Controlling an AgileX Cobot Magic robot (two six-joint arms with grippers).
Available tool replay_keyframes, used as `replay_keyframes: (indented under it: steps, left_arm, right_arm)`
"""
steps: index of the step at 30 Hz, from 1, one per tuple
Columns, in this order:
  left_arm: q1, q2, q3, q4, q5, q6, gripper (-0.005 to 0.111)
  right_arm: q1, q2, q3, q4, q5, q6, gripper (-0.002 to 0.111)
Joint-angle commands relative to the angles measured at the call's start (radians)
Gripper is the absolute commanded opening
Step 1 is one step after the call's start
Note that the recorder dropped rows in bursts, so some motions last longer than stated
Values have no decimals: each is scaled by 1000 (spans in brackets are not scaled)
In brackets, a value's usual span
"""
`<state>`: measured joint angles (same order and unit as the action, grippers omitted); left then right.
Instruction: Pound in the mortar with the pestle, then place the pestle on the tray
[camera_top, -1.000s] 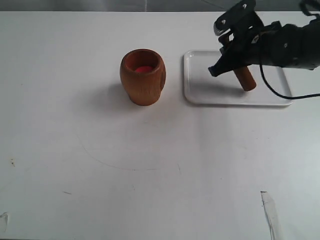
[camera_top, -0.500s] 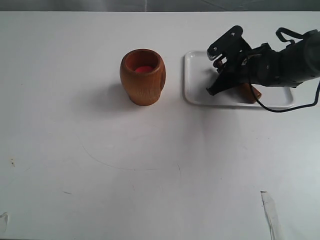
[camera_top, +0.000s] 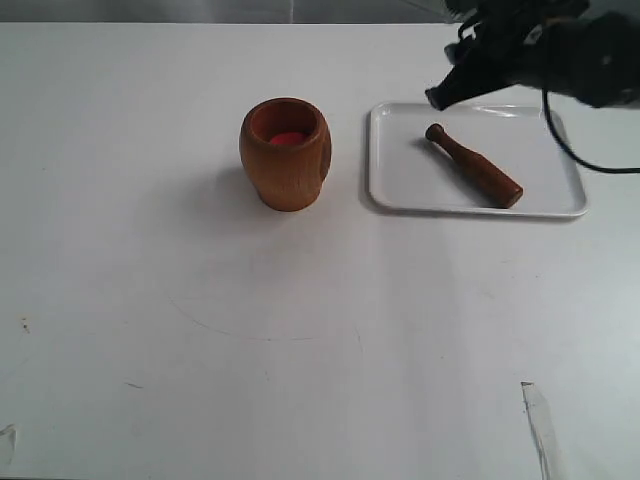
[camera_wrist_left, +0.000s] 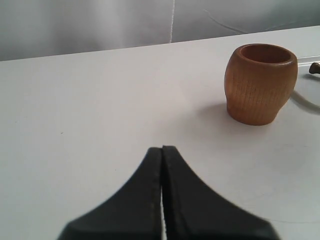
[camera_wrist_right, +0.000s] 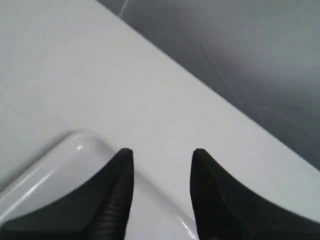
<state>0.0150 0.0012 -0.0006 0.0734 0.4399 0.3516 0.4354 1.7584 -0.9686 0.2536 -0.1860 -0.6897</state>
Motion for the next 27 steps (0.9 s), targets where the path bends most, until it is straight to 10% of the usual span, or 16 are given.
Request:
replay_keyframes:
  steps: [1, 3, 27]
  left_arm:
    - [-8, -1, 1, -7, -3, -8, 0]
    - [-8, -1, 1, -7, -3, -8, 0]
    - [-8, -1, 1, -7, -3, -8, 0]
  right_arm:
    - [-6, -186, 2, -1, 136, 14, 16]
    - [-1, -258, 2, -1, 201, 16, 0]
    - [439, -1194, 422, 168, 207, 26, 0]
